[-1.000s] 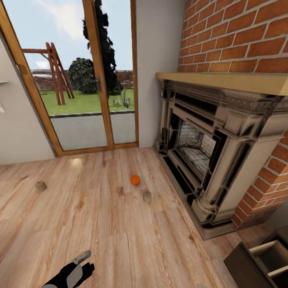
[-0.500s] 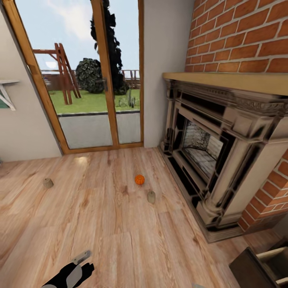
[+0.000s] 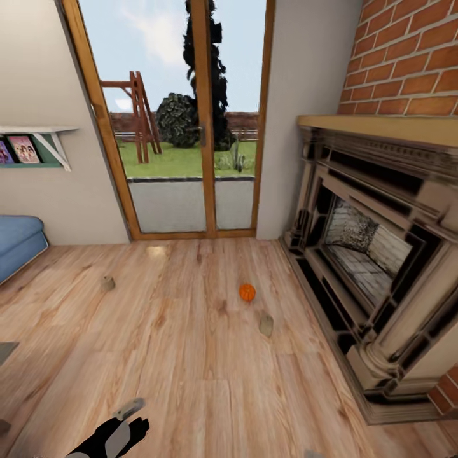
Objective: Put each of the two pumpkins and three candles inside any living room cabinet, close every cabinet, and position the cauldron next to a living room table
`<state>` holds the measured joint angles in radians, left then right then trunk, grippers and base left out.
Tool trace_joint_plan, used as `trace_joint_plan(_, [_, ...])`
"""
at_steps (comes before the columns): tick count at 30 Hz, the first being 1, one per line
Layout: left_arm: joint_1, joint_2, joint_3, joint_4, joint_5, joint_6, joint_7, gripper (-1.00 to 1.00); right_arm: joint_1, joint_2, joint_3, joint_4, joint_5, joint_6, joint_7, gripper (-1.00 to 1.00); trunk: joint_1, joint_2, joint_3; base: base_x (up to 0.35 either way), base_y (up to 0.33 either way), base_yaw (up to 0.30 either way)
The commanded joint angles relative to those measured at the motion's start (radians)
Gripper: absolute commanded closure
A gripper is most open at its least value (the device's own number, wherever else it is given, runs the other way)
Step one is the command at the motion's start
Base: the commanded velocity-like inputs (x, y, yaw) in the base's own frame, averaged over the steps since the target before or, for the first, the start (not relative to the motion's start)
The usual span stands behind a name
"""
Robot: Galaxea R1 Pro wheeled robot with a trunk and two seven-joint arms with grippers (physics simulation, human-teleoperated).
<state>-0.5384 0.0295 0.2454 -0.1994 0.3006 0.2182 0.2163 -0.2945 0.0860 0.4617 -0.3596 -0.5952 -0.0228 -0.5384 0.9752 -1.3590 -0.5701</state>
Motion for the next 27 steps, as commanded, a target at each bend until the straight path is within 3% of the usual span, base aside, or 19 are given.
trace_joint_plan(1, [0.0, 0.0, 0.0, 0.0, 0.0, -0.001, 0.0, -1.0, 0.0, 0.0, 0.006, 0.0, 0.0, -0.001, 0.0, -1.0, 0.0, 0.0, 0.0, 0.302, 0.088, 0.152])
trace_joint_plan(12, [0.0, 0.003, 0.0, 0.0, 0.002, -0.003, 0.0, -1.0, 0.0, -0.001, 0.017, -0.044, -0.001, 0.002, -0.001, -1.0, 0.0, 0.0, 0.0, 0.263, 0.156, 0.021])
trace_joint_plan(20, [0.0, 0.003, 0.0, 0.0, 0.003, -0.002, -0.01, -1.0, 0.0, -0.002, 0.017, -0.045, -0.002, 0.007, 0.001, -1.0, 0.0, 0.0, 0.0, 0.248, 0.027, 0.0])
trace_joint_plan(27, [0.0, 0.008, -0.002, 0.0, 0.001, 0.019, -0.138, -1.0, -0.004, -0.012, 0.007, -0.045, -0.016, 0.019, 0.019, -1.0, 0.0, 0.0, 0.0, 0.265, 0.001, 0.0])
